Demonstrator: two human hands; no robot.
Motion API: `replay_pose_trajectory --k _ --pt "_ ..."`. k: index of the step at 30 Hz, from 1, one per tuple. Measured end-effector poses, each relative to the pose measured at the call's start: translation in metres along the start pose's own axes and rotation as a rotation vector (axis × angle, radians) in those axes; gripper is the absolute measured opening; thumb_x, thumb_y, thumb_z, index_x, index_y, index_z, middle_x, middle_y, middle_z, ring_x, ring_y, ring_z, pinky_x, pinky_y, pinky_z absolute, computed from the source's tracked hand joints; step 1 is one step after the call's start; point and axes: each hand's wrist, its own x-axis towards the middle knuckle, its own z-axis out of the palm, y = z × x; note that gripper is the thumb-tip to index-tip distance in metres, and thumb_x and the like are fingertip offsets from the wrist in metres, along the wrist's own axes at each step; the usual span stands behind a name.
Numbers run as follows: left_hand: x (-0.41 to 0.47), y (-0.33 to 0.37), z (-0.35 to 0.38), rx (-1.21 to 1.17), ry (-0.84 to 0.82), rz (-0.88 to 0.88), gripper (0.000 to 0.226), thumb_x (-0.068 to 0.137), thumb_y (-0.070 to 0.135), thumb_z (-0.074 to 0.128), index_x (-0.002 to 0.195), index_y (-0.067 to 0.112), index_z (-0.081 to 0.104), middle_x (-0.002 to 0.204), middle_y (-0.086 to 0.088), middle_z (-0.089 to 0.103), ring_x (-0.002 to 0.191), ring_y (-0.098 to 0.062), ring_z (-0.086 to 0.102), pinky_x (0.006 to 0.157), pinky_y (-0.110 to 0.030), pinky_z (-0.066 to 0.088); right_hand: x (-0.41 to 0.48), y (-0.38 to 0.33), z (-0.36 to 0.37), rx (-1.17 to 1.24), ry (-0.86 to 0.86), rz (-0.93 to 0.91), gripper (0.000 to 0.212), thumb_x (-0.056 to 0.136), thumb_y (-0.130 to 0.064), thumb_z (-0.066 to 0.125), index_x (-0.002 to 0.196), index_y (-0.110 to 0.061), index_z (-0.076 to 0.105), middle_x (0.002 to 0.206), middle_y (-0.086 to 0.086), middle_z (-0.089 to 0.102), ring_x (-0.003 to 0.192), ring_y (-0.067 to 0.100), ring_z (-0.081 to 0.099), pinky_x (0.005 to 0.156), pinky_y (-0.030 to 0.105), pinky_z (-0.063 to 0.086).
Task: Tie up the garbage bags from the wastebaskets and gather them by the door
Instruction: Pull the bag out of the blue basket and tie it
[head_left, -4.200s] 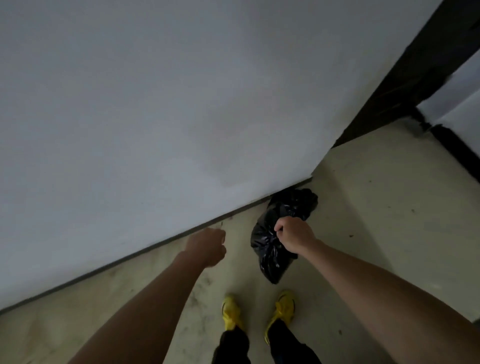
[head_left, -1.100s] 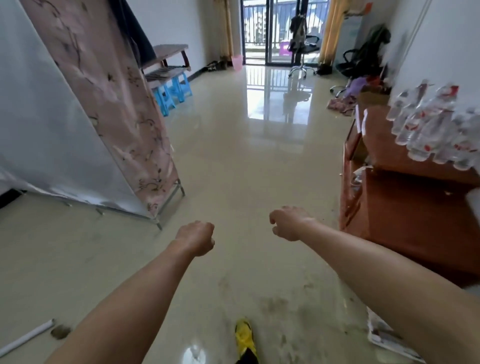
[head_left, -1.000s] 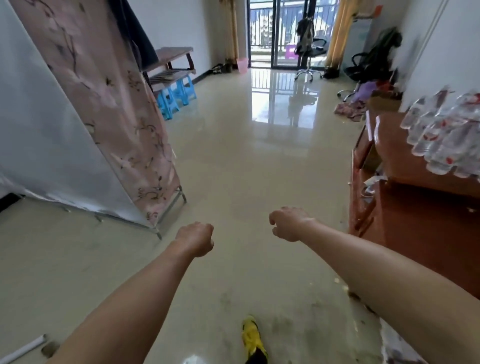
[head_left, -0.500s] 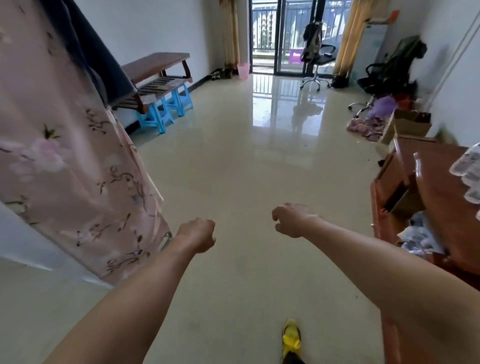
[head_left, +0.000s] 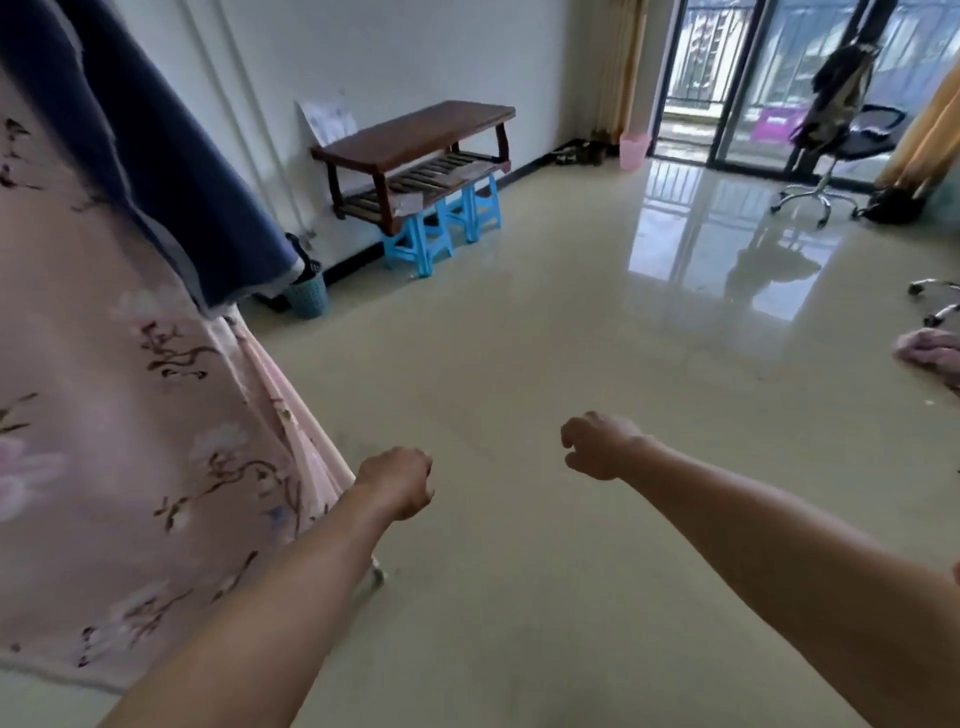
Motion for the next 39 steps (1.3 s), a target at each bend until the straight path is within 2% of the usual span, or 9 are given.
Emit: replay_pose_trajectory --k 6,13,19,27,33,39 --pt "0.146 -0.053 -0.034 -0.032 -0.010 -0.129 0.027 0.085 0.025 0.050 0.107 0.020 0.064 0.121 -0.008 0.064 0.111 -0.029 0.061 0.088 -0.035 0.048 0.176 -0.016 -0.051 -0.007 0.033 -0.188 0.027 0.091 -0.027 0.055 0.115 -0.018 0.066 0.115 0.004 0.066 0.105 0.026 0.064 0.081 0.034 0.051" --pt "0.341 -0.116 -0.104 -0.063 -0.023 -0.181 0.031 0.088 0.024 0.047 0.116 0.019 0.061 0.125 -0.009 0.062 0.114 -0.029 0.060 0.090 -0.035 0.048 0.379 -0.013 -0.119 -0.007 -0.007 -0.203 0.028 0.090 -0.027 0.055 0.115 -0.019 0.065 0.115 0.003 0.066 0.106 0.026 0.063 0.087 0.035 0.052" --pt "0.486 -0.166 -0.178 -0.108 -0.005 -0.223 0.028 0.087 0.021 0.046 0.111 0.018 0.062 0.119 -0.010 0.064 0.108 -0.030 0.062 0.086 -0.035 0.048 0.539 -0.003 -0.201 0.005 -0.003 -0.223 0.031 0.092 -0.030 0.056 0.120 -0.022 0.064 0.119 0.003 0.065 0.111 0.026 0.062 0.088 0.033 0.049" --pt "0.687 -0.242 -0.233 -0.180 -0.023 -0.374 0.024 0.090 0.020 0.043 0.106 0.016 0.059 0.115 -0.009 0.064 0.102 -0.030 0.061 0.079 -0.033 0.045 0.794 -0.020 -0.272 -0.047 -0.015 -0.385 0.034 0.091 -0.027 0.054 0.125 -0.023 0.061 0.127 0.005 0.062 0.115 0.027 0.060 0.094 0.034 0.047" --pt "0.795 -0.303 -0.293 -0.304 0.016 -0.508 0.013 0.089 0.020 0.045 0.089 0.019 0.058 0.099 -0.005 0.062 0.084 -0.027 0.056 0.069 -0.029 0.040 0.962 -0.044 -0.356 -0.150 -0.017 -0.483 0.031 0.091 -0.027 0.054 0.120 -0.018 0.062 0.124 0.007 0.063 0.112 0.027 0.061 0.093 0.037 0.051" --pt "0.874 -0.393 -0.306 -0.339 -0.007 -0.619 0.022 0.090 0.023 0.045 0.104 0.018 0.060 0.115 -0.005 0.065 0.102 -0.027 0.062 0.079 -0.033 0.046 1.092 -0.120 -0.408 -0.204 0.018 -0.622 0.031 0.095 -0.028 0.052 0.122 -0.018 0.061 0.121 0.005 0.064 0.110 0.025 0.061 0.089 0.036 0.050"
